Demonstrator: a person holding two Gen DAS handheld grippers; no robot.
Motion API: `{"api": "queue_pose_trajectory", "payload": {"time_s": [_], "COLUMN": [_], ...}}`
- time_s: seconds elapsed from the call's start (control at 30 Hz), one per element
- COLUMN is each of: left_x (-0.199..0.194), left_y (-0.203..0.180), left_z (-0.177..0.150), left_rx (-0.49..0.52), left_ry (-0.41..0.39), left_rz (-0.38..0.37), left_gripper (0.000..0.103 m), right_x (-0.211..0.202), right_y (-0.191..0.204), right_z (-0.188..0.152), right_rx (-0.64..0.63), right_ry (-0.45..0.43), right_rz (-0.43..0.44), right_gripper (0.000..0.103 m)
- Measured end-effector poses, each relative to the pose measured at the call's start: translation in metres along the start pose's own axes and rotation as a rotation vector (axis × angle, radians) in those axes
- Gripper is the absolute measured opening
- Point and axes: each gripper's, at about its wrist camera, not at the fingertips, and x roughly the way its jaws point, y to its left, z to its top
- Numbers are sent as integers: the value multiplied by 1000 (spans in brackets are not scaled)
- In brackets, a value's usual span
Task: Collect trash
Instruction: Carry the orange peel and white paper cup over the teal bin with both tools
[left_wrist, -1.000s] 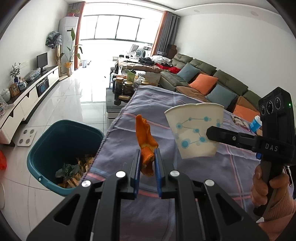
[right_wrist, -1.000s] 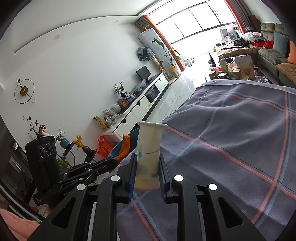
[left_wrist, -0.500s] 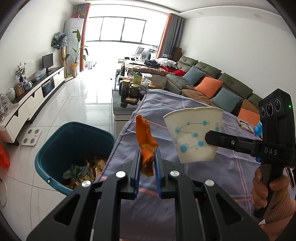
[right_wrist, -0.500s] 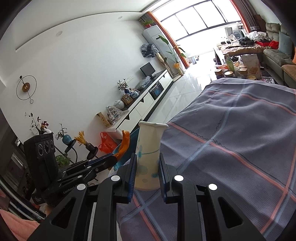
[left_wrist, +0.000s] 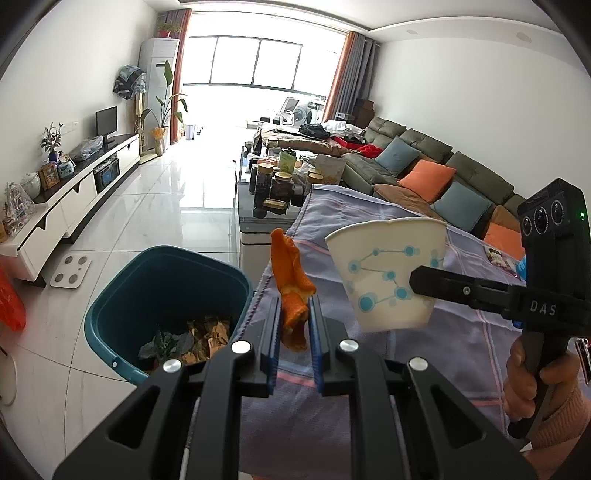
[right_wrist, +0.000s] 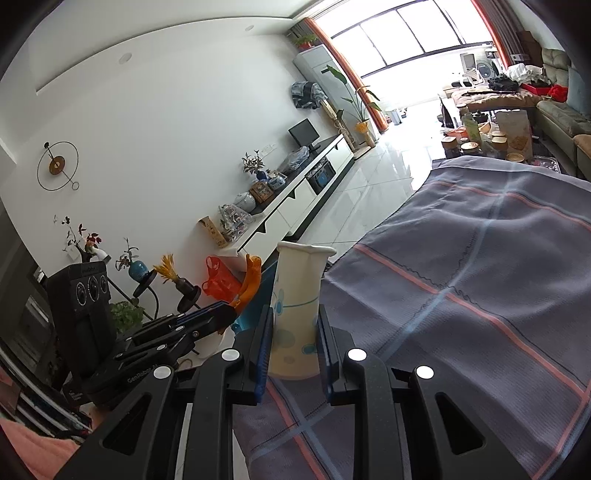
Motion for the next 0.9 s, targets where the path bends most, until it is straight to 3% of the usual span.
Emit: {"api": "queue_pose_trajectory", "payload": {"time_s": [0.9], "left_x": [-3], "left_y": [11], "left_z": [3], "left_rx": [-26], "left_ry": [-12], "left_rz": [52], "left_gripper": [15], "right_x": [31], "right_y": [21], "right_z": [9], "right_rx": [-24], "right_ry": [38], "right_rz": [23], "right_gripper": [23]}}
